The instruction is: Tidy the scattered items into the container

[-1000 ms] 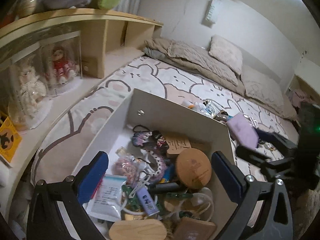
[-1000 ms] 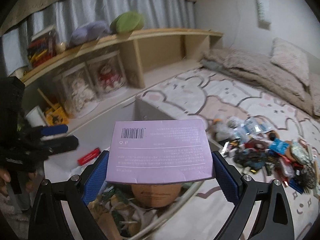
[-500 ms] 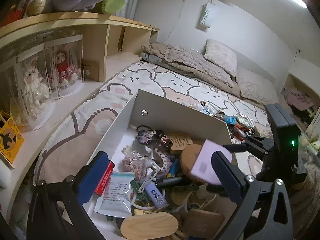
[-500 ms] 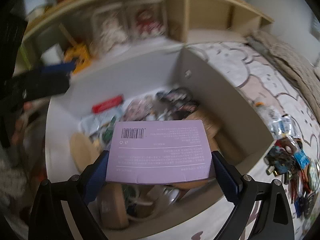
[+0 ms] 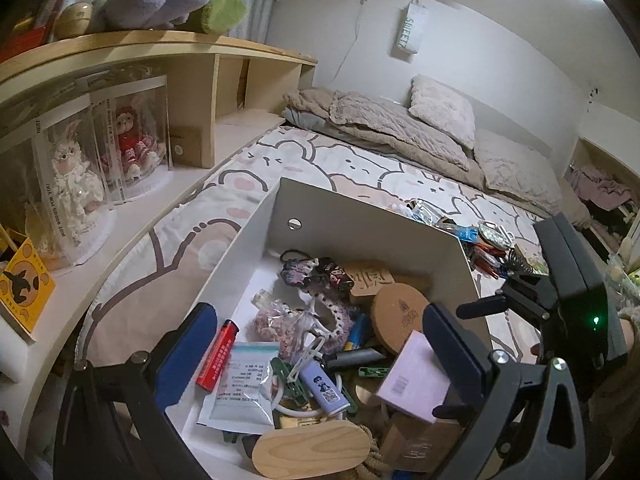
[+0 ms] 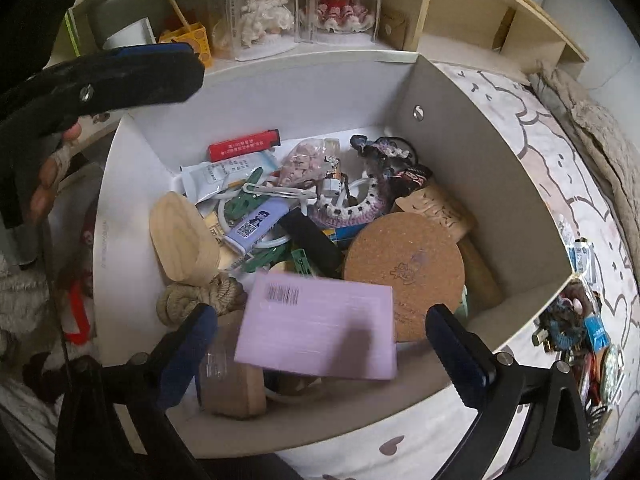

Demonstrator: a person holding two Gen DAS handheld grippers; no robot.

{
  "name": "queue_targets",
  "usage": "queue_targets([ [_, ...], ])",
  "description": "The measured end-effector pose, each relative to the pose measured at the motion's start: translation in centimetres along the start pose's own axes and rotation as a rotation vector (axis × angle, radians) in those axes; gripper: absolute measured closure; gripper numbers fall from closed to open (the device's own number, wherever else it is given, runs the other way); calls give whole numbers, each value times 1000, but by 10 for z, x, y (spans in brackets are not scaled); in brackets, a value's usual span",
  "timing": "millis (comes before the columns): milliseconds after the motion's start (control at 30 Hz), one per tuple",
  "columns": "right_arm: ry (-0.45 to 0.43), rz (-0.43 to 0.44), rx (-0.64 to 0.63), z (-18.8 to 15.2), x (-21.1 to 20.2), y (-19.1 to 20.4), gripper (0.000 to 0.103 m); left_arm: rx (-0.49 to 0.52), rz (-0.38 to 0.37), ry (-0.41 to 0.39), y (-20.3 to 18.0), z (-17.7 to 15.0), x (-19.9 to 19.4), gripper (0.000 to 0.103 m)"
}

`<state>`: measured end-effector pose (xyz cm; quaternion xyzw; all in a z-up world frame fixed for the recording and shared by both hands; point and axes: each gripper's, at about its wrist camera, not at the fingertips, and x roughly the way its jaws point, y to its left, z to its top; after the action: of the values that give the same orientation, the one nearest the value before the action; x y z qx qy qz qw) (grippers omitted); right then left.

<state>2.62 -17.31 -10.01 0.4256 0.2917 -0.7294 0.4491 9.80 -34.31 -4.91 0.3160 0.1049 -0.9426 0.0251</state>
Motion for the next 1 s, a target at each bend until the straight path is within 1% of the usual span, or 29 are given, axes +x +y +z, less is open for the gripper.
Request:
queue_targets([
  [233,-45,-14,31,-3,-8,0,0,24,14,-17,-7,1,-8,0],
  [400,-88,-9,61,-4,-20,-2,0,42,22,-24,-14,2,-14,0],
  [700,-177,-38,121,-6,-46,-9,0,47,28,-44,-24,5,-25,0],
  [1000,-263,-93,202,-16,-75,-16,0,50,32,-65,-37,7,-37,0],
])
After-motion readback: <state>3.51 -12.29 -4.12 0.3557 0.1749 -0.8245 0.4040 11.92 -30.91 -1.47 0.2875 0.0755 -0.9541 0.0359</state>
